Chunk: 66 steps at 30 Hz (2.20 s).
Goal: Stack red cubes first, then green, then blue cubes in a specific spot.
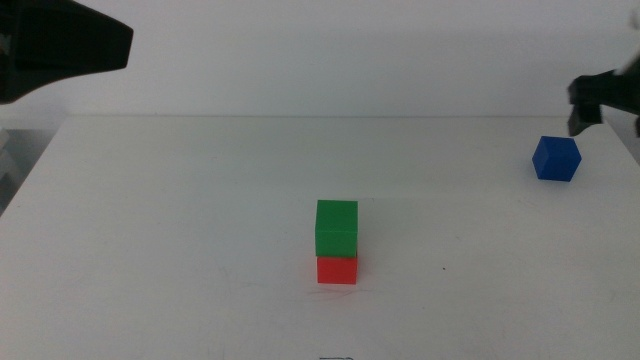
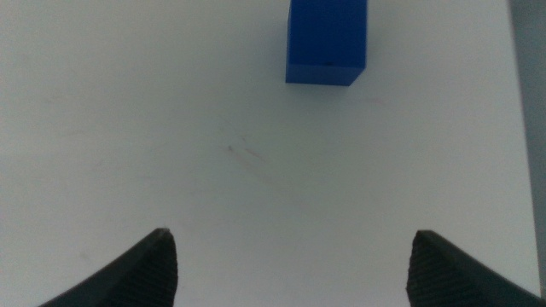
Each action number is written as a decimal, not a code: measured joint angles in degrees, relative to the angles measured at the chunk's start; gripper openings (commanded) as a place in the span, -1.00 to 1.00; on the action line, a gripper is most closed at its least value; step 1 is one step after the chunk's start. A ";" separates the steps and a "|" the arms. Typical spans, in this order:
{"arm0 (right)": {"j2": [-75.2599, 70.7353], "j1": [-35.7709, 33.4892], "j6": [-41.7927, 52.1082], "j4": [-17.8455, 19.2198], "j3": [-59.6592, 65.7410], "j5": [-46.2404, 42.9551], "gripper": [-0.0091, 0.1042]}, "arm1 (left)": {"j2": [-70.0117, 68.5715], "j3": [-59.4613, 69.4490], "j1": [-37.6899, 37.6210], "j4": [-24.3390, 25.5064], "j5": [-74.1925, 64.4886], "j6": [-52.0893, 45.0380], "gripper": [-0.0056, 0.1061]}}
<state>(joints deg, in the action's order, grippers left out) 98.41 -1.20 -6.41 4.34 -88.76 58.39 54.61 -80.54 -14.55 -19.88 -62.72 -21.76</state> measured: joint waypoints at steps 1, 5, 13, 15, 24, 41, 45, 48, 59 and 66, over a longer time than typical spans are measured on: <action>2.72 0.05 0.55 -0.07 -2.82 1.46 0.82 | 0.00 0.00 0.00 0.00 0.00 0.00 0.75; 11.72 0.73 1.43 -0.25 -12.44 5.33 0.82 | 0.00 0.00 0.00 0.00 0.00 0.00 0.75; 22.67 2.90 2.36 -0.88 -24.90 6.45 0.82 | 0.00 0.00 0.00 0.00 0.00 0.00 0.75; 25.09 3.61 2.55 -1.40 -27.57 6.45 0.82 | 0.00 0.00 0.00 0.00 0.00 0.00 0.75; 33.46 4.49 3.92 -1.61 -34.81 6.45 0.82 | 0.00 0.00 0.00 0.00 0.00 0.00 0.75; 38.28 4.49 4.14 -1.77 -35.47 2.25 0.82 | 0.00 0.00 0.00 0.00 0.00 0.00 0.75; 38.73 4.49 4.14 -1.77 -35.51 1.97 0.82 | 0.00 0.00 0.00 0.00 0.00 0.00 0.75; 39.44 4.49 4.14 -1.77 -35.51 1.62 0.82 | 0.00 0.00 0.00 0.00 0.00 0.00 0.75; 40.32 4.49 4.02 -1.57 -35.51 0.83 -0.73 | 0.00 0.00 0.00 0.00 0.00 0.00 0.75; 38.83 4.49 2.58 -1.50 -34.46 3.38 -0.86 | 0.00 0.00 0.00 0.00 0.00 0.00 0.75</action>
<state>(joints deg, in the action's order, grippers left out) 137.24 3.29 -3.83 2.84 -123.22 61.77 54.61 -80.54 -14.55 -19.88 -62.72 -21.76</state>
